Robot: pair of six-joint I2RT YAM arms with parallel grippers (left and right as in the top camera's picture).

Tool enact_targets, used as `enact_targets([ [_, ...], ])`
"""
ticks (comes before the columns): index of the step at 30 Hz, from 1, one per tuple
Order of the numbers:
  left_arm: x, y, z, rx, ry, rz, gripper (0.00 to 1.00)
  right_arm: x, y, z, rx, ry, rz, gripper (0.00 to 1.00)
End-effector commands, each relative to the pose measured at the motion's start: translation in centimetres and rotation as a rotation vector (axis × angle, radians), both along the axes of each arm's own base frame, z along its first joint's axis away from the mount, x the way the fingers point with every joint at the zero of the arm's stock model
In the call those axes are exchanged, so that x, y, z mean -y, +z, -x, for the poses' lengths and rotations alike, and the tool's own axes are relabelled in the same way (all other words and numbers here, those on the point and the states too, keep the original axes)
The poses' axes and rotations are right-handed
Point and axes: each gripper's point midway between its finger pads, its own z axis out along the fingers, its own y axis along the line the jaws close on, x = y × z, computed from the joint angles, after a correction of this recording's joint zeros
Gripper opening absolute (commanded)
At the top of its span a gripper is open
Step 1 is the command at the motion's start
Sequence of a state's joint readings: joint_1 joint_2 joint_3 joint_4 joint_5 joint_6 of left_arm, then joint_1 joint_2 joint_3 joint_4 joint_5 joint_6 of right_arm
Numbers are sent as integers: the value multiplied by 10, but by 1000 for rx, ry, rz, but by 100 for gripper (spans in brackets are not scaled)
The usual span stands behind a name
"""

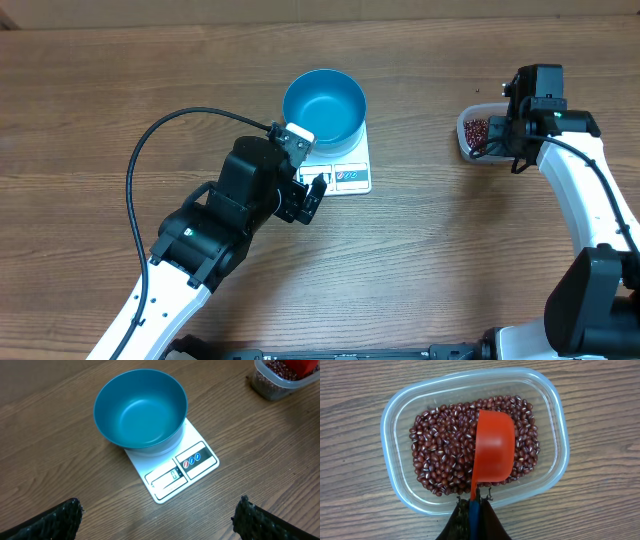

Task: Scoop item into bowl and weigh 150g on scale
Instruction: 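Push the red scoop into the beans with the right gripper to fill it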

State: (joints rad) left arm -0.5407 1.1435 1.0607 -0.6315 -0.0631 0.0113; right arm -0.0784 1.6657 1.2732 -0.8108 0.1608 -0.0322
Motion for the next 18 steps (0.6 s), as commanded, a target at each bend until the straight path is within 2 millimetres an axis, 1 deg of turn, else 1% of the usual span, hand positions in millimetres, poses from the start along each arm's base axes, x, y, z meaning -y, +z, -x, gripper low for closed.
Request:
enact_targets([
  [1,-1,-2,0,2,-10,-14,100,0,-9,1,-27,20,2,4],
  [6,-1,-2,0,2,-10,-14,100,-2,-11,2,-33,24,-9,4],
  [11,-1,-2,0,2,-10,-14,100,-12,-19,2,-49,47,-65,4],
  [18,-1,-2,0,2,-10,-15,100,-23,-20,1,-46,72,-127,4],
])
